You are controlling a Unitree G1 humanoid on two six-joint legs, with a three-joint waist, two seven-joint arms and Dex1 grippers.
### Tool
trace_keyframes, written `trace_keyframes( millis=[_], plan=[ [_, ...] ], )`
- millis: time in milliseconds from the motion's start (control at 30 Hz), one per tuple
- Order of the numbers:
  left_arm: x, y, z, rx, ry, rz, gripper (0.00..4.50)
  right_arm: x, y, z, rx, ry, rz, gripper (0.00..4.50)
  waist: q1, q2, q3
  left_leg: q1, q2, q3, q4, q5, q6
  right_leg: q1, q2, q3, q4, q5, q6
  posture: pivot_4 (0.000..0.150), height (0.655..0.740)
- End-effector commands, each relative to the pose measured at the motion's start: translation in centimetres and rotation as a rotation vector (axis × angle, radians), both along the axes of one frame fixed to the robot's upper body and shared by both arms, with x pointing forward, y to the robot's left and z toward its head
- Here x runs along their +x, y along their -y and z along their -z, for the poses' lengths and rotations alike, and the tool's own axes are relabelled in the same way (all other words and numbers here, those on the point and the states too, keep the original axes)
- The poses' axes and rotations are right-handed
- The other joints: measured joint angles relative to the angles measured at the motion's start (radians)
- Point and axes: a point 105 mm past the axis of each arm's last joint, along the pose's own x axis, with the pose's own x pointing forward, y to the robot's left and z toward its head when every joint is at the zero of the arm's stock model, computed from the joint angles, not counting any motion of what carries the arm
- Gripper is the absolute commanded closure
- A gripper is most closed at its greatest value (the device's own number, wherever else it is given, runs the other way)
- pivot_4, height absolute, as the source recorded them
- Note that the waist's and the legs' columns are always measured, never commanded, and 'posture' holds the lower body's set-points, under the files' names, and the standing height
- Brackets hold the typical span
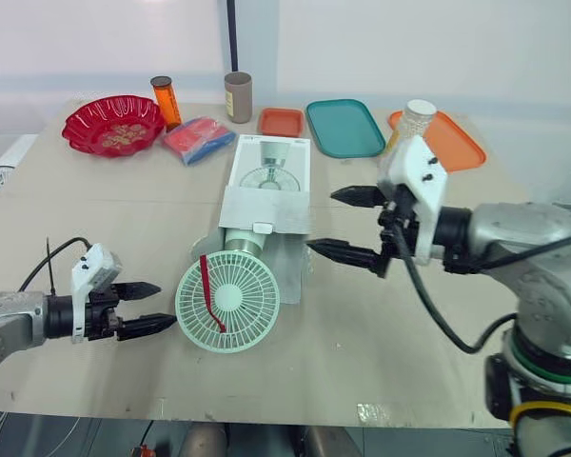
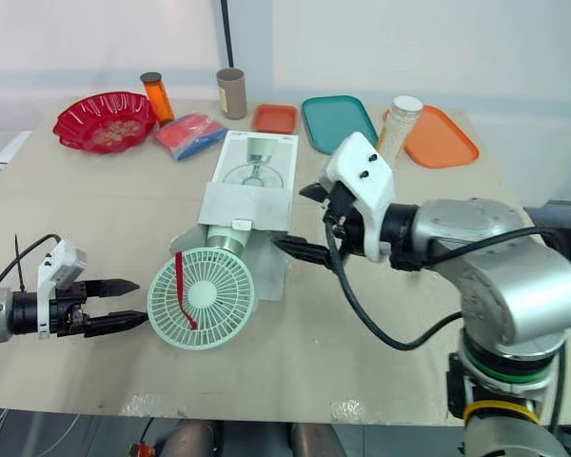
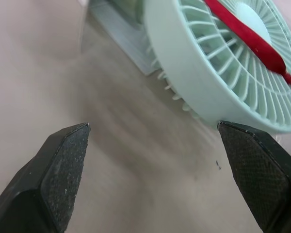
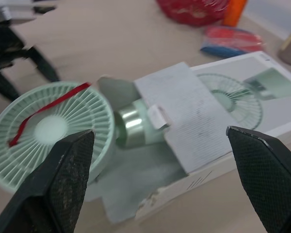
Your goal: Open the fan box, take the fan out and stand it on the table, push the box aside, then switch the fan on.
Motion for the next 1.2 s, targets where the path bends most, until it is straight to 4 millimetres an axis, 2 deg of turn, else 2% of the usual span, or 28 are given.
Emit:
trace_keyframes(
  millis=[33, 100, 200, 300, 467, 567, 700, 900, 1067, 1200],
  plan=[
    [0.9, -0.3, -0.1, 0.07, 0.098, 0.051, 0.0, -2.3, 0.2, -0.8, -0.021, 0.014, -0.143, 0.05, 0.0, 0.0, 0.0, 0.0, 0.0, 0.0, 0.0, 0.0, 0.0, 0.0, 0.0, 0.0, 0.0, 0.0, 0.0, 0.15, 0.74],
    [1.2, -0.4, 0.2, 0.086, 0.12, 0.07, 0.0, -3.2, 0.3, -0.3, -0.059, -0.015, -0.201, 0.05, 0.0, 0.0, 0.0, 0.0, 0.0, 0.0, 0.0, 0.0, 0.001, 0.0, 0.0, 0.0, 0.0, 0.0, 0.0, 0.15, 0.74],
    [1.3, -0.6, 1.2, 0.211, 0.186, 0.159, 0.0, -3.0, 0.9, 0.4, -0.083, -0.074, -0.181, 0.05, -0.002, 0.0, 0.0, -0.001, 0.0, 0.0, 0.002, -0.001, 0.003, 0.001, 0.0, 0.001, 0.0, 0.0, 0.0, 0.15, 0.74],
    [2.0, -0.8, 0.7, 0.209, 0.228, 0.146, 0.0, -3.0, 1.2, 0.1, -0.047, -0.125, -0.195, 0.05, 0.0, 0.0, 0.0, 0.0, 0.001, 0.0, 0.002, -0.001, 0.003, 0.001, 0.001, 0.001, 0.0, 0.001, 0.0, 0.15, 0.74],
    [0.8, -0.9, 1.0, 0.273, 0.283, 0.265, 0.0, -3.3, 1.1, -0.5, 0.02, -0.135, -0.236, 0.05, 0.0, 0.0, 0.0, -0.001, 0.0, 0.0, 0.005, -0.001, 0.005, 0.002, 0.001, 0.001, 0.001, 0.002, 0.002, 0.15, 0.74],
    [2.0, -1.4, 0.9, 0.35, 0.386, 0.271, 0.0, -3.5, 0.9, -0.5, 0.051, -0.146, -0.255, 0.05, 0.0, 0.0, 0.0, -0.001, 0.0, 0.0, 0.005, -0.001, 0.005, 0.002, 0.001, 0.001, 0.002, 0.002, 0.002, 0.15, 0.74],
    [3.1, -1.3, 0.0, 0.422, 0.564, 0.356, 0.0, -3.7, 1.0, 0.0, 0.026, -0.156, -0.255, 0.05, 0.002, 0.0, 0.0, -0.001, 0.0, -0.001, 0.007, -0.001, 0.005, 0.003, 0.001, 0.0, 0.003, 0.002, 0.002, 0.15, 0.74],
    [2.7, -0.2, -0.3, 0.487, 0.707, 0.544, 0.0, -2.4, 1.0, 0.7, -0.014, -0.06, -0.18, 0.05, 0.0, 0.0, 0.0, -0.001, 0.0, -0.001, 0.008, -0.002, 0.006, 0.003, 0.001, 0.001, 0.004, 0.002, 0.002, 0.15, 0.74],
    [3.5, 1.3, -2.5, 0.492, 0.962, 0.622, 0.0, -2.6, 1.2, 1.4, -0.03, -0.078, -0.183, 0.05, 0.002, -0.001, -0.001, -0.001, -0.001, 0.0, 0.01, -0.002, 0.006, 0.003, 0.001, 0.001, 0.008, 0.002, 0.002, 0.15, 0.74],
    [4.1, 1.8, -3.8, 0.499, 1.072, 0.636, 0.0, -2.5, 1.3, 1.5, -0.033, -0.075, -0.176, 0.05, 0.001, -0.001, -0.001, 0.0, -0.002, -0.001, 0.012, -0.002, 0.006, 0.003, 0.001, 0.002, 0.012, 0.001, 0.003, 0.15, 0.74]
  ],
)
